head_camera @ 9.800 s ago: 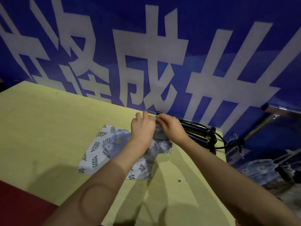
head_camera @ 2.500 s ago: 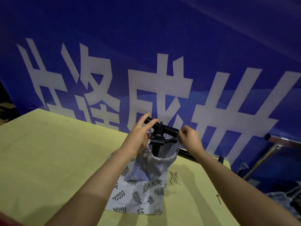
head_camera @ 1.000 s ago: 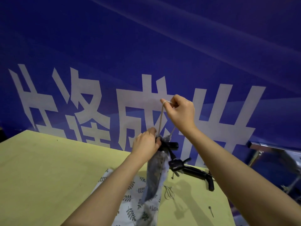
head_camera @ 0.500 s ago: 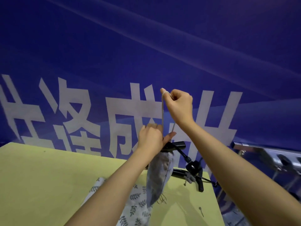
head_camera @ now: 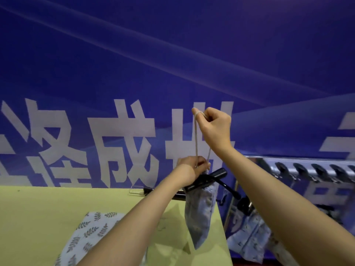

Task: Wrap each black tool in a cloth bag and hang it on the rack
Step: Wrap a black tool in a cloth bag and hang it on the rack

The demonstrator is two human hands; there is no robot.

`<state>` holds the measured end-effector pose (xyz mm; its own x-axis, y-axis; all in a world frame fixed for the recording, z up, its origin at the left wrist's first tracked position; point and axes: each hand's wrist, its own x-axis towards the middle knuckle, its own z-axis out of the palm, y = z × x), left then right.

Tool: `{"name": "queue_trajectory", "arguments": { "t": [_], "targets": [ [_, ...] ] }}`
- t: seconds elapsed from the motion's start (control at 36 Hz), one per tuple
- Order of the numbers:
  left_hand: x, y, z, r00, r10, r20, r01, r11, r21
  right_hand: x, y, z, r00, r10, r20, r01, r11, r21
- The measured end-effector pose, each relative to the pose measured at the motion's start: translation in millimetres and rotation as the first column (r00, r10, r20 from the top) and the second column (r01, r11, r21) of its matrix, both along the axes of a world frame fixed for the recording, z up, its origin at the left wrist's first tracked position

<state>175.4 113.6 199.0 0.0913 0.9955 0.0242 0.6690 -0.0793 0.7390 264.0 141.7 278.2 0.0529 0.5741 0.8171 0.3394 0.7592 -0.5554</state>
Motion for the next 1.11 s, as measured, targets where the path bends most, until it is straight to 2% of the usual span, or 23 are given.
{"name": "queue_trajectory", "arguments": {
  "t": [0.19,0.33,0.56,0.86,1.11],
  "targets": [
    [90,-8,-8,0.994,-0.040,-0.105,0.040,0.999,-0.005,98,-10,-2,0.996,-0.076,-0.036,0.075,0.997,-0.030],
    [159,-18,-12,0.981,-0.043,-0.191,0.044,0.999,0.004,163,-19,-16,0.995,-0.104,0.005,0.104,0.993,-0.062],
    [240,-19,-44,0.999,-0.009,-0.044,0.008,1.000,-0.016,257,-34,-75,0.978,-0.179,0.104,0.196,0.963,-0.182],
    [320,-14,-91,0.978,-0.191,-0.078,0.183,0.977,-0.106,353,-40,-140,0.897,-0.307,0.318,0.403,0.865,-0.299],
    [364,7,-98,0.924,-0.375,-0.073,0.361,0.920,-0.154,410,-40,-174,0.823,-0.296,0.485,0.510,0.761,-0.401]
  ]
}}
